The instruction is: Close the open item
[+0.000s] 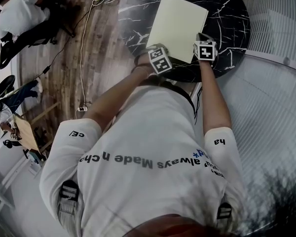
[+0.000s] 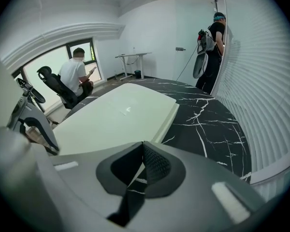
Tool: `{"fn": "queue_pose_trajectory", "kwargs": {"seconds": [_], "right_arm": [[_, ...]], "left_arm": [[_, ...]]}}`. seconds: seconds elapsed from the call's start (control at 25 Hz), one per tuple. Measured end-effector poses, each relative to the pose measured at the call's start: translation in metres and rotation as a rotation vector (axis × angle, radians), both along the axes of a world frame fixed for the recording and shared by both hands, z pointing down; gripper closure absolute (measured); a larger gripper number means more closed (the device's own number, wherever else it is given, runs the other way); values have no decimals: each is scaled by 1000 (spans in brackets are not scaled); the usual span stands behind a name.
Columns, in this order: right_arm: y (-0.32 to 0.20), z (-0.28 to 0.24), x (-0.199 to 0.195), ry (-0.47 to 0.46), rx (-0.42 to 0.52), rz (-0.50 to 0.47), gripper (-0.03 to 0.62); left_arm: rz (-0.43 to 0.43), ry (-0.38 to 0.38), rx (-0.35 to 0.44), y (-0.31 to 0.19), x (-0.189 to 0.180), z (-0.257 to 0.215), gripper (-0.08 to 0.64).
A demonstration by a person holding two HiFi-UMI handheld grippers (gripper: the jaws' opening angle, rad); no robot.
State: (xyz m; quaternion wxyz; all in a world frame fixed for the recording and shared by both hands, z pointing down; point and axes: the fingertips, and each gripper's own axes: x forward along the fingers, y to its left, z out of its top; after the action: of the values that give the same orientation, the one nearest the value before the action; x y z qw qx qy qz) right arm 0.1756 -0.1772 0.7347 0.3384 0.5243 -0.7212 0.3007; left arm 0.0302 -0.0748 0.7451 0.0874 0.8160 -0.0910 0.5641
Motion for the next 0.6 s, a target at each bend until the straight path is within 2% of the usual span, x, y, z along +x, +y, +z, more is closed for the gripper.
{"fn": "queue_pose_trajectory", "kwargs": {"seconds": [0.28, 0.48, 0.6], "right_arm": [[-5, 3, -1, 3, 24, -18, 591], [-7, 1, -3, 49, 34, -49, 591], [-11, -6, -10, 32, 63, -59, 591]], "left_arm": [[14, -3, -18, 0, 1, 0, 529], [33, -3, -19, 0, 1, -1, 529], [56, -4, -8, 1, 2, -1, 531]]}}
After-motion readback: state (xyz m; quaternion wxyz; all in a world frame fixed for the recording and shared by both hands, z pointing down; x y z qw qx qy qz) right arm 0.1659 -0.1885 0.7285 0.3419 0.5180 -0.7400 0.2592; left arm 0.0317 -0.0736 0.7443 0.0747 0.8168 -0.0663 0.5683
